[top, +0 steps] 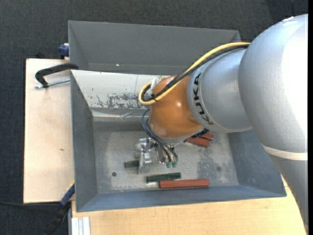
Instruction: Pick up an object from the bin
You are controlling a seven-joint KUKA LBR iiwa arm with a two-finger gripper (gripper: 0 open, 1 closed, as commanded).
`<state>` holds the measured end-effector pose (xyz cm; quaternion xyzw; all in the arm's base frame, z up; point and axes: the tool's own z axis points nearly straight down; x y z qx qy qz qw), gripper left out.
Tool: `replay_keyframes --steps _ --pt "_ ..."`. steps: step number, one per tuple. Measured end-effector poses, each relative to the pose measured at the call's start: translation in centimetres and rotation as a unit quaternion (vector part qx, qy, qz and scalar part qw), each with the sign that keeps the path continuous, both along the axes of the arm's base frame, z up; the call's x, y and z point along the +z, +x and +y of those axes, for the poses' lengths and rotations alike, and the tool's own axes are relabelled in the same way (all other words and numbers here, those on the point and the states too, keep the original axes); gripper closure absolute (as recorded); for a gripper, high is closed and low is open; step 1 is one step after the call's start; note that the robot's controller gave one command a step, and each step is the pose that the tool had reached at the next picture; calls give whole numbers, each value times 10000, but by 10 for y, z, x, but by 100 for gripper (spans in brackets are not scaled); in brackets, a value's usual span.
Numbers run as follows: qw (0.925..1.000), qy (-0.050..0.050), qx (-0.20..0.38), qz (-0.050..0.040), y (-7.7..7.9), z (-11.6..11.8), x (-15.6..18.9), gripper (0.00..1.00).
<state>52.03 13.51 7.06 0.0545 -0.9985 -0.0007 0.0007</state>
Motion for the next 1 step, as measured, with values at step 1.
replay_keyframes --steps 1 --pt "9999 6 165 -36 5 22 140 100"
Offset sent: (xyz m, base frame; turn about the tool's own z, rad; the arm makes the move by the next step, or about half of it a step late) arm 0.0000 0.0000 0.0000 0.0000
